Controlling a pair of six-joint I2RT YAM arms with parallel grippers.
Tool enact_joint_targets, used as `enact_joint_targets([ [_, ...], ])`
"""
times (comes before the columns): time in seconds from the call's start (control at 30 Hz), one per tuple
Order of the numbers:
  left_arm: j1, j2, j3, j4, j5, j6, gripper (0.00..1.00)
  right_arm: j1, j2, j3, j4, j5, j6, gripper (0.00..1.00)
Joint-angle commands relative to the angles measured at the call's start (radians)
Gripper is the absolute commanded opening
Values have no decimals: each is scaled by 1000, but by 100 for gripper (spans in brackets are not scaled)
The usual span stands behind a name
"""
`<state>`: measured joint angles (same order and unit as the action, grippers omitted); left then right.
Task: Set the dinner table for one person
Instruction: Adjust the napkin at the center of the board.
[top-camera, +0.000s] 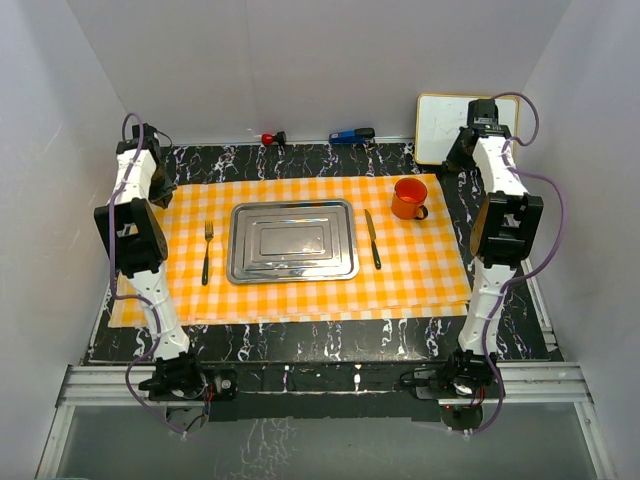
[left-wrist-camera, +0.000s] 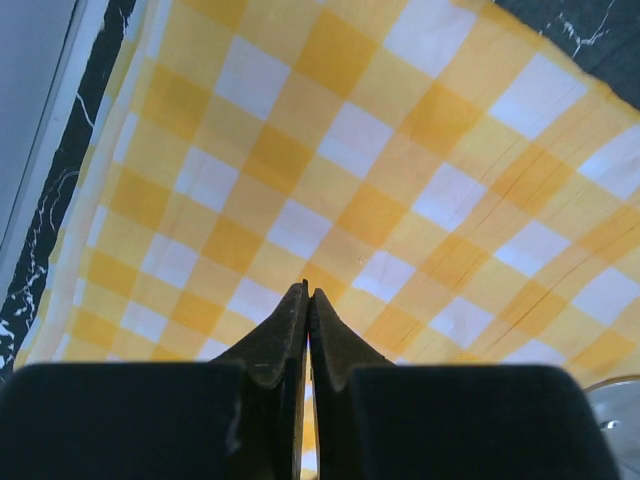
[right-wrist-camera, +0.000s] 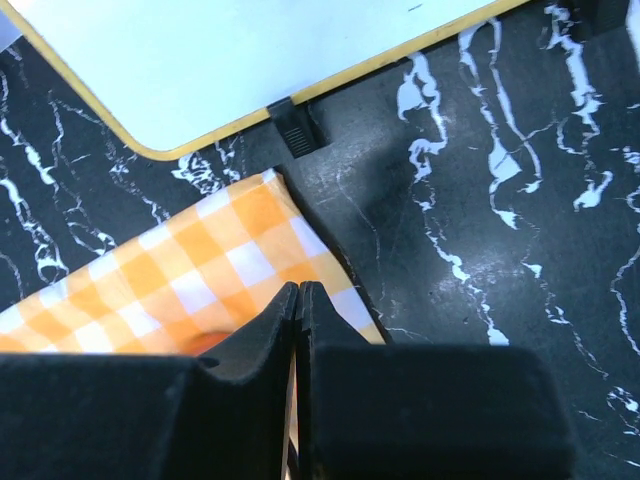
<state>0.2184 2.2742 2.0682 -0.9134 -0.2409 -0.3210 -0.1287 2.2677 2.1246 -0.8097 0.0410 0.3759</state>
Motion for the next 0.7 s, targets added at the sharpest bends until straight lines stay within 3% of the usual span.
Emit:
enact_joint_targets([
  [0.0,-4,-99,-37,4,10,-7,0,9,-12,-33,58,-98,2,0],
  [0.2,-4,-77,-40,8,12,-20,0,11,-43,-149,113,-163,19,0],
  [0.67,-4,9,-33,109,69,-21,0,10,12,-207,177,-195,-5,0],
])
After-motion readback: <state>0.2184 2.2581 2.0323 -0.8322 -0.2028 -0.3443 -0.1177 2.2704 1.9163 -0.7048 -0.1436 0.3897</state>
